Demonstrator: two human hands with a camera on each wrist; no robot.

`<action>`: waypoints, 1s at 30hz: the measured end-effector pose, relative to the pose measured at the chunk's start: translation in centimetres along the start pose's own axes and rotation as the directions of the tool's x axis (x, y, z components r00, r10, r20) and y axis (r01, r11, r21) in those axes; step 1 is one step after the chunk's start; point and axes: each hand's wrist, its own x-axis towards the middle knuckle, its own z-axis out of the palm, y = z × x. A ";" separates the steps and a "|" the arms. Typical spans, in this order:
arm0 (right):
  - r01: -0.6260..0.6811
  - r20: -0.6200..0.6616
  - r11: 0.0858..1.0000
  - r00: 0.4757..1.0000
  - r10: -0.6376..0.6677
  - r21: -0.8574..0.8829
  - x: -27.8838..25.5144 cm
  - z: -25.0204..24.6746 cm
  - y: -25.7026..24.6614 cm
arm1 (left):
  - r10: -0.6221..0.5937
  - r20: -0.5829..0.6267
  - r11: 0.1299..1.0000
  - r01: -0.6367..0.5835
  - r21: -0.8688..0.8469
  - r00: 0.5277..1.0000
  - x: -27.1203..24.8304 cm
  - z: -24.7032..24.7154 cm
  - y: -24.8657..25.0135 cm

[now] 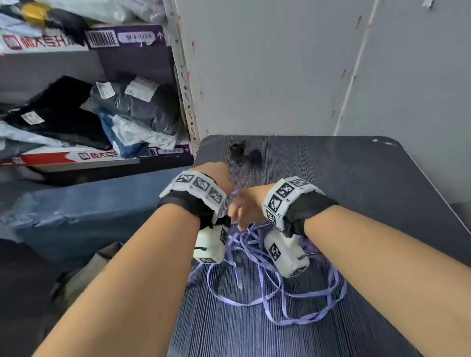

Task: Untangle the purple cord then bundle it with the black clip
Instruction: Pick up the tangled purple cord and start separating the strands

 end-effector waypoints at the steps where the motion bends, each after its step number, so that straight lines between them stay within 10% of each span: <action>1: 0.002 0.020 1.000 1.000 -0.003 0.023 -0.7 1.0 -0.3 | 0.010 -0.017 0.999 -0.010 -0.037 1.000 -0.6 -0.1 0.1; 13: -0.043 -0.450 0.999 0.892 0.028 -0.023 -4.6 4.0 -2.1 | 0.112 -0.050 0.970 -0.120 -0.211 0.992 -9.1 4.1 1.1; 22: 0.303 -0.715 0.834 0.683 0.149 0.462 -8.5 2.7 -4.4 | 0.067 -0.281 0.873 -0.193 -0.448 0.957 -11.4 2.8 1.1; 30: 0.520 -0.826 0.691 0.524 0.207 0.503 -10.2 1.9 -5.3 | 0.183 -0.350 0.901 -0.299 -0.313 0.918 -13.6 -0.1 3.4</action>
